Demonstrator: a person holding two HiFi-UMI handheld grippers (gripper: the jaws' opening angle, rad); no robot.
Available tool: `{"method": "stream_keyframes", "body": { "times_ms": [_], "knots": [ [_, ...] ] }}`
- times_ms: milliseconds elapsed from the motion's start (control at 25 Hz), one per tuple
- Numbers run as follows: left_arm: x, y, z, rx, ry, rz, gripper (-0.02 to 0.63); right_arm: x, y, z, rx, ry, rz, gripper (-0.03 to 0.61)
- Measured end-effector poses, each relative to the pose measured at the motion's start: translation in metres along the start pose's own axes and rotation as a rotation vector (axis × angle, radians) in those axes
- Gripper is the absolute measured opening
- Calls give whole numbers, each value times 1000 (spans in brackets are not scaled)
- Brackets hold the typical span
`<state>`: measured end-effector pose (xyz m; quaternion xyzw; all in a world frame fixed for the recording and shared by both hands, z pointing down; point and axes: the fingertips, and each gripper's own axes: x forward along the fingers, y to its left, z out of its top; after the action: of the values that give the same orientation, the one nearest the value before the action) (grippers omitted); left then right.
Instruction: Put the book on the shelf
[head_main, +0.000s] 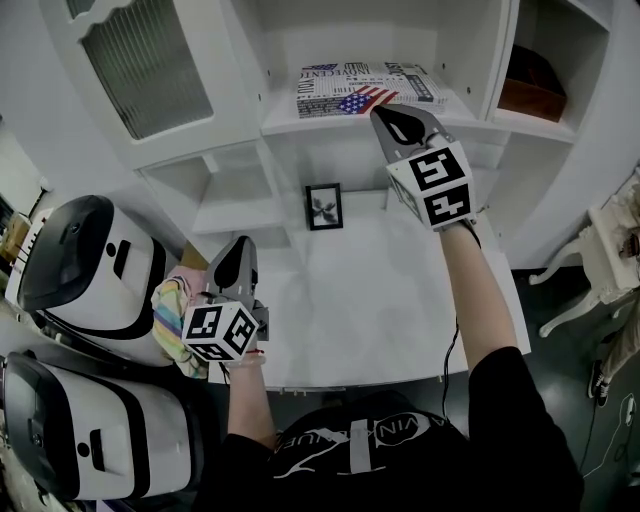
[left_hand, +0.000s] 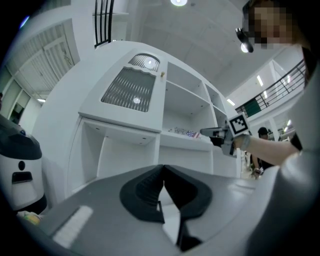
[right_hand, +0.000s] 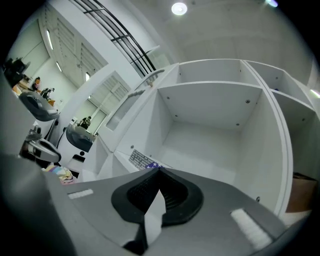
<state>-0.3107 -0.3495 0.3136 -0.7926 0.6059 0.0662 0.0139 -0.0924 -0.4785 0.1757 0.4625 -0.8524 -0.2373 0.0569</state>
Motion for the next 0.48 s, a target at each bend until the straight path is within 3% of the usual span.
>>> {"method": "stream_keyframes", "body": {
  "times_ms": [480],
  "knots": [
    [-8,0,-10,54,12,7,0,-57,11,-43,111,-13,7,5]
  ]
}}
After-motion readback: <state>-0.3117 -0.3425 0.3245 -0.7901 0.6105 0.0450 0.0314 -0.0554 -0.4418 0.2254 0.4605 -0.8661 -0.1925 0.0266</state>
